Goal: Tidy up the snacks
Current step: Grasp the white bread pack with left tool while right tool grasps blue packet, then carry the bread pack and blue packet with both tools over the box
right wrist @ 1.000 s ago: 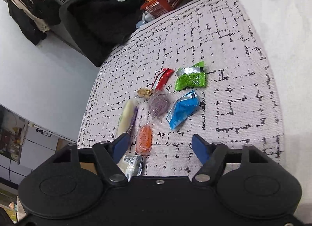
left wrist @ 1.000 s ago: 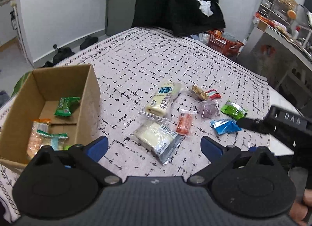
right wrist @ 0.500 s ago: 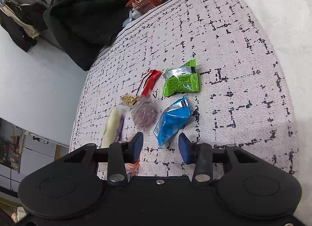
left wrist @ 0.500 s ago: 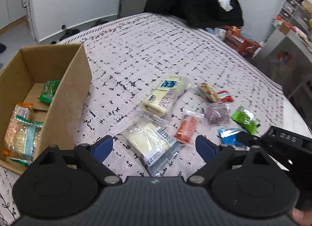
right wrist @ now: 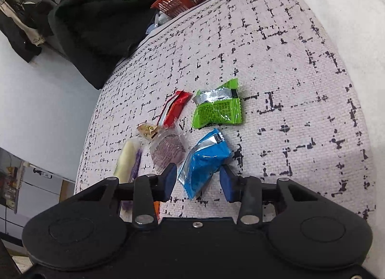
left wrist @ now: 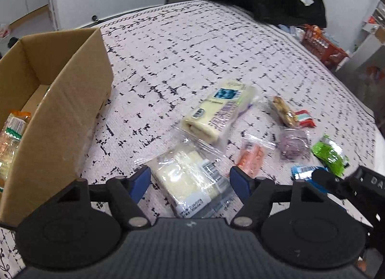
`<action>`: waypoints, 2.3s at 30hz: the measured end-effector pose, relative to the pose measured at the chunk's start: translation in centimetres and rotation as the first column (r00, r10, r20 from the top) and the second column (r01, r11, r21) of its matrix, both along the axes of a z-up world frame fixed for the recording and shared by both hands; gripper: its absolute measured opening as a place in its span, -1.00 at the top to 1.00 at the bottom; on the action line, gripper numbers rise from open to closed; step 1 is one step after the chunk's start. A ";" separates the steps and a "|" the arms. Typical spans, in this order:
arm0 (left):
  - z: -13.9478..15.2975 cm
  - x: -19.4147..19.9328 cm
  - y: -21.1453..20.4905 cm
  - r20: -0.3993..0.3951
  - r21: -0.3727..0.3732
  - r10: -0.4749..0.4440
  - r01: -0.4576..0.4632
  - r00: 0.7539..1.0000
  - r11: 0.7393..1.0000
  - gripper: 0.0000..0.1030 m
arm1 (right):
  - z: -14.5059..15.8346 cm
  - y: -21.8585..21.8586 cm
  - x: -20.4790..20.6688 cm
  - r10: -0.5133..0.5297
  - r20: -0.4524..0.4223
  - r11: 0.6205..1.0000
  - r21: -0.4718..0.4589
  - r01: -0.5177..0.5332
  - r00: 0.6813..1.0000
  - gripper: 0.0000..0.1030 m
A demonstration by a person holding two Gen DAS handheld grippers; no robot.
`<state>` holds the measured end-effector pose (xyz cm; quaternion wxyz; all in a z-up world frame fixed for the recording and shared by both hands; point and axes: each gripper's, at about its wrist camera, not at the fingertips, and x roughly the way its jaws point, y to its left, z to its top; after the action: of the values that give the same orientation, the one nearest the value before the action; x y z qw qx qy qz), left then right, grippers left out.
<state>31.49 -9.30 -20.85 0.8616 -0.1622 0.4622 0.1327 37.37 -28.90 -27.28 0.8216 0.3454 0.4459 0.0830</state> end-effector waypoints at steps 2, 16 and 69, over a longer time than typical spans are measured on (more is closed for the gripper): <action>-0.1 0.3 0.0 -0.006 0.005 0.008 -0.008 1.000 1.000 -0.39 | 0.0 0.3 0.0 0.001 0.012 1.000 -0.017 -0.001 1.000 0.23; -1.1 1.0 0.3 -0.053 -0.007 0.032 -0.032 0.998 0.999 -0.42 | 0.1 1.6 0.9 0.029 0.082 0.991 -0.135 -0.018 0.996 0.26; 13.2 -8.7 13.7 0.197 0.018 0.225 -0.233 0.954 0.972 0.04 | 10.9 16.7 -6.8 0.309 0.426 0.941 -0.005 -0.339 0.851 0.54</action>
<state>22.83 4.38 -7.64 0.8844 -0.2088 0.3517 0.2247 30.54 -12.20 -16.42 0.8596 0.2678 0.3071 0.3083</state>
